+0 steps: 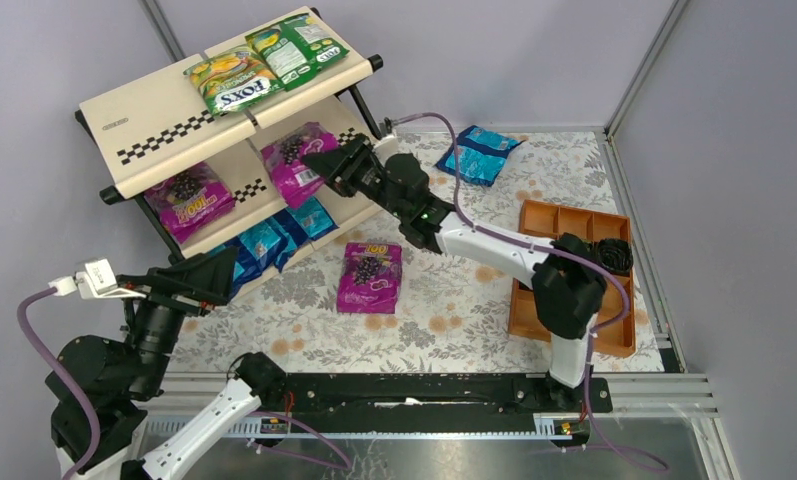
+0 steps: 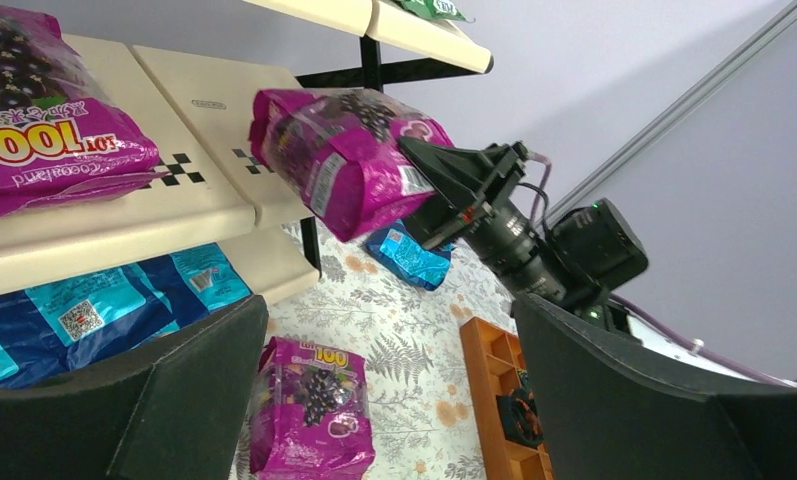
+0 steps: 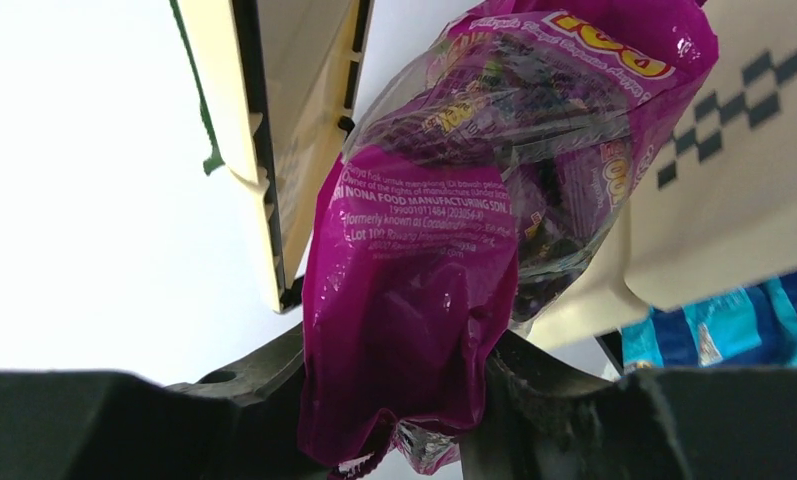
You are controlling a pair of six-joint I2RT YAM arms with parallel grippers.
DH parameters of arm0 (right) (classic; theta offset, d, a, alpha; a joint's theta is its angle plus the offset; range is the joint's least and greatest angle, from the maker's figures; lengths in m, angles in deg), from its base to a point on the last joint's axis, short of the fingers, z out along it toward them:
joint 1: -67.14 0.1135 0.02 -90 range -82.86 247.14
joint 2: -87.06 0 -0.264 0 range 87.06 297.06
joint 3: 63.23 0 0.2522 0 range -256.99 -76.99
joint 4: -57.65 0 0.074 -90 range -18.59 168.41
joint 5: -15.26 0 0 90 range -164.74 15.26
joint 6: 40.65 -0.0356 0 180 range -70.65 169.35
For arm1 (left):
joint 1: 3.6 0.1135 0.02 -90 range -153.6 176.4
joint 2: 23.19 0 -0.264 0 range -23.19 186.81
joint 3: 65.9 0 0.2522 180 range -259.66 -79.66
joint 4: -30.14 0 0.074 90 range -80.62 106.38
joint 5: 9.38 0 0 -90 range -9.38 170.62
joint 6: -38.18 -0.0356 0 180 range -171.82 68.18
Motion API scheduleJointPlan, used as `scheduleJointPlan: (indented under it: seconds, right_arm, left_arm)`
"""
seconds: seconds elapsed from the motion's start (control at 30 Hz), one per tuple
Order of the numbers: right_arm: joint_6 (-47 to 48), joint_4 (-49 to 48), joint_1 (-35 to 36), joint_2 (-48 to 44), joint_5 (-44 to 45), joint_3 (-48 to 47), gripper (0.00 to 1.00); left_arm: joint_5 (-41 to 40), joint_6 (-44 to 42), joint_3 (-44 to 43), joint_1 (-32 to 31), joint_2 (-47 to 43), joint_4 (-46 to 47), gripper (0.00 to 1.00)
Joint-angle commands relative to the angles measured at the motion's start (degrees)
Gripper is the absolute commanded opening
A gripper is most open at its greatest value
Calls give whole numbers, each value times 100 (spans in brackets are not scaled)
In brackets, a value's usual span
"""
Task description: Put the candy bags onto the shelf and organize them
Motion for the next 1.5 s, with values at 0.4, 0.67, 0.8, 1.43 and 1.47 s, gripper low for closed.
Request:
scheduleJointPlan:
  seconds: [0.4,0.67,0.8,1.43,1.47]
  right_arm:
    - [343,-376,133,2414,-90,-3238,43]
    - [1287,-204,261,3272,-84,-4258,48]
    - [1535,56,312,3714,-184,-4895,50]
    - [2278,2155,347,2682,789,-4377,100]
    - [2298,2252,345,2645,815,-4374,100]
  left_arm:
    - [160,-82,-273,-1,-99,75,99]
    - [135,-91,-236,-1,-150,73,99]
    - [166,-58,-183,-1,-120,71,99]
    - [186,90,-49,-1,-5,84,99]
    - [196,105,-43,-1,3,81,99]
